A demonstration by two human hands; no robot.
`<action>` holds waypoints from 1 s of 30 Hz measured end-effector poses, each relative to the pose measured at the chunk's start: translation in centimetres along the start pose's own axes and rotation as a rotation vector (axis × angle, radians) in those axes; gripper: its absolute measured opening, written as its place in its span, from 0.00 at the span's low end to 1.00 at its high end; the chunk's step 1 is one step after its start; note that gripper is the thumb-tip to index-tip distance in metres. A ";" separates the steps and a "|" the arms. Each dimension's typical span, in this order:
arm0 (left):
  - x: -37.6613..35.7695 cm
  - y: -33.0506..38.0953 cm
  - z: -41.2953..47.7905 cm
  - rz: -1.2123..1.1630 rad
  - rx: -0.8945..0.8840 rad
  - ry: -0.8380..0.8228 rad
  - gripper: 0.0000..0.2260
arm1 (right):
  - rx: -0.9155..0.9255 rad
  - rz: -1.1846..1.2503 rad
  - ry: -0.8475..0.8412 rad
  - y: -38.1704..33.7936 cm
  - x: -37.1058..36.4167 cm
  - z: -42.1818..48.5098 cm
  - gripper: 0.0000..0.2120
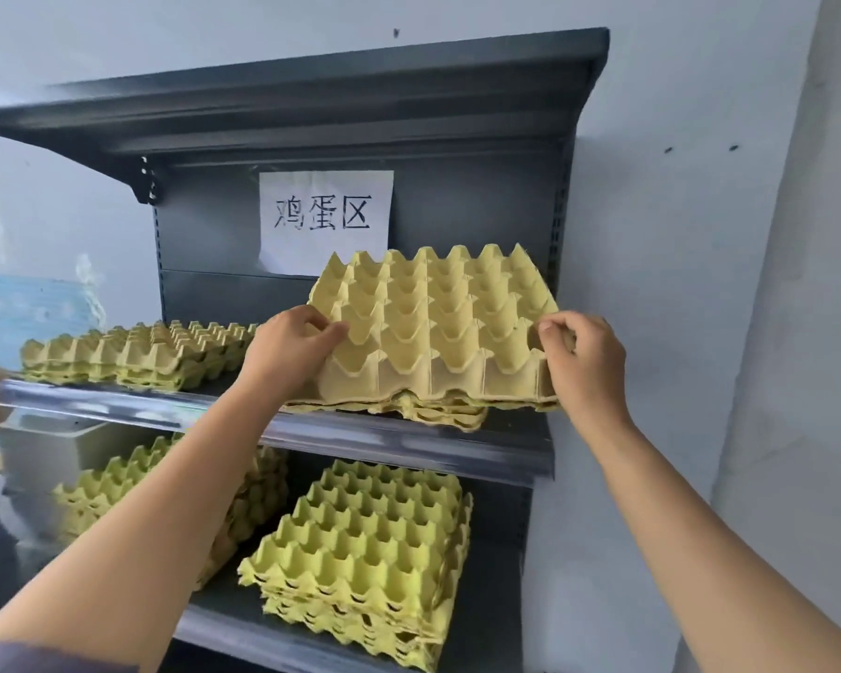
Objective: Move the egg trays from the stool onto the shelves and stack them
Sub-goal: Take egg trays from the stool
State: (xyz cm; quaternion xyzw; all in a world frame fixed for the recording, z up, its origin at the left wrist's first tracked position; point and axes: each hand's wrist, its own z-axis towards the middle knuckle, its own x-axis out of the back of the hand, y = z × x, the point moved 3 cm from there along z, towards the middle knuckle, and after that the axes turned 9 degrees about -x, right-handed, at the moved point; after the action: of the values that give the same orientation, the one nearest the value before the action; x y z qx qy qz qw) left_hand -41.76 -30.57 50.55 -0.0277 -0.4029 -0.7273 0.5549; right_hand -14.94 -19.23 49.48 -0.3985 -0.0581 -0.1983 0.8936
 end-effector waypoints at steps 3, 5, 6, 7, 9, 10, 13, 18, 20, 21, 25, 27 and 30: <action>2.7 -4.0 2.2 -0.022 0.000 -0.016 0.12 | -0.004 -0.009 0.018 -3.0 -4.4 -0.7 0.08; 4.1 -6.3 3.6 -0.033 0.013 -0.026 0.12 | -0.017 -0.007 0.015 -4.7 -7.0 -0.9 0.08; 4.7 -7.4 4.2 -0.034 0.016 -0.030 0.12 | -0.025 -0.011 0.012 -5.5 -8.1 -1.1 0.09; 5.3 -8.5 4.7 -0.032 0.017 -0.032 0.12 | -0.028 -0.018 0.009 -6.2 -9.2 -1.2 0.09; 6.1 -10.3 5.7 -0.036 0.013 -0.039 0.12 | -0.025 -0.030 -0.002 -7.4 -11.0 -1.4 0.09; 6.4 -11.3 6.3 -0.043 0.018 -0.041 0.12 | -0.024 -0.033 -0.012 -7.9 -12.0 -1.5 0.09; 7.5 -13.8 7.5 -0.042 0.046 -0.033 0.12 | -0.027 -0.046 -0.054 -8.9 -14.8 -1.4 0.11; 8.7 -17.0 8.8 -0.037 0.079 0.018 0.13 | 0.009 -0.032 -0.122 -10.0 -18.8 -0.8 0.12; 9.1 -18.1 9.3 -0.032 0.082 0.030 0.13 | 0.019 -0.031 -0.142 -10.6 -20.1 -0.6 0.13; 9.3 -18.5 9.6 -0.036 0.085 0.029 0.12 | 0.026 -0.041 -0.156 -10.9 -20.7 -0.4 0.13; 10.7 -20.9 11.0 -0.065 0.116 0.052 0.12 | 0.067 -0.097 -0.265 -12.2 -23.4 0.1 0.20; 11.6 -22.3 11.9 -0.051 0.120 0.051 0.10 | 0.084 -0.123 -0.306 -12.8 -25.0 0.1 0.21; 12.6 -24.1 13.1 -0.041 0.109 0.049 0.07 | 0.085 -0.134 -0.336 -13.7 -27.2 0.1 0.23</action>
State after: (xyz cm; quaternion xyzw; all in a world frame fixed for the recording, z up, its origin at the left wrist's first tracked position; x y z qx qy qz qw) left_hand -71.94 -30.99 52.13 0.0289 -0.4288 -0.7159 0.5503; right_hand -45.32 -19.05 51.88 -0.3834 -0.2413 -0.1853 0.8720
